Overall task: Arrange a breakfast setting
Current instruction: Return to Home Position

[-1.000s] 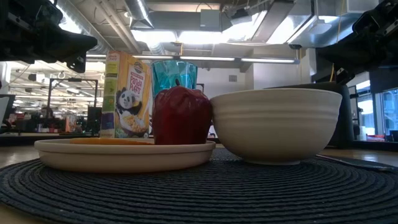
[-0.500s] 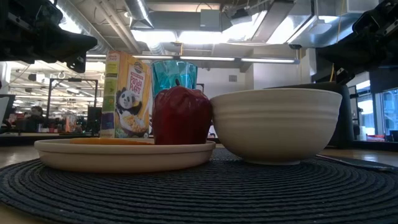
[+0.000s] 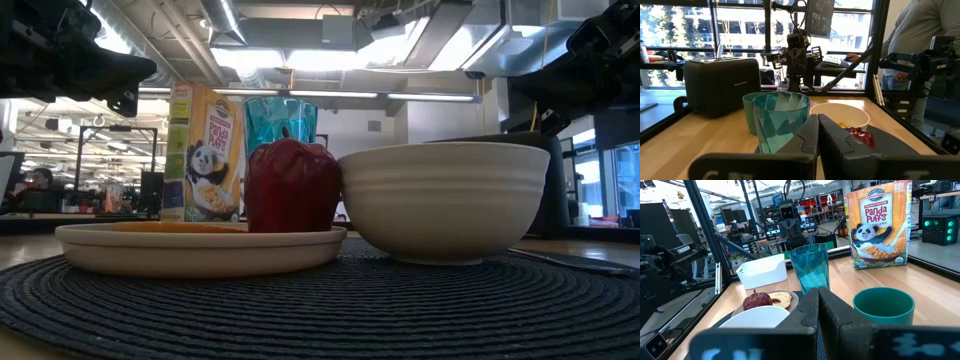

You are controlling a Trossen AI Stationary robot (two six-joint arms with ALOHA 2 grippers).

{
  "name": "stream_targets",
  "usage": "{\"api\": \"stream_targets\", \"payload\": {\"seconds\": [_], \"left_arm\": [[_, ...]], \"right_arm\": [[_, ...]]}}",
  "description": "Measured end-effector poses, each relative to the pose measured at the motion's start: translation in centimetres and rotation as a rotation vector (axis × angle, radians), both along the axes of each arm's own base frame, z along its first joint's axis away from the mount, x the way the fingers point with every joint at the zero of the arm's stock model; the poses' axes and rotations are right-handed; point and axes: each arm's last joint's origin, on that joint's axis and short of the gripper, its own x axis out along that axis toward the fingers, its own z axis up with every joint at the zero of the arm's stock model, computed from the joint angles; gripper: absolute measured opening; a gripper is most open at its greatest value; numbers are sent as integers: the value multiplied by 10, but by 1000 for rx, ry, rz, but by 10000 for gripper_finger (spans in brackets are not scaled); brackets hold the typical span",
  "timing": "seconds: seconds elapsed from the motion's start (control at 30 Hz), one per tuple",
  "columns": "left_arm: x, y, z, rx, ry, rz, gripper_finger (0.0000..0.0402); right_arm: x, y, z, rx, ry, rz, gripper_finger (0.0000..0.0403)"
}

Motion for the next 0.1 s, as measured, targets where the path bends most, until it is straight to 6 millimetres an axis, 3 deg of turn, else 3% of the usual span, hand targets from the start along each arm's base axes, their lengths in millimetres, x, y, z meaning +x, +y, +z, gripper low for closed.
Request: {"api": "stream_targets", "payload": {"seconds": [0.1], "left_arm": [[0,0,0,0,0,0,2]], "right_arm": [[0,0,0,0,0,0,1]]}}
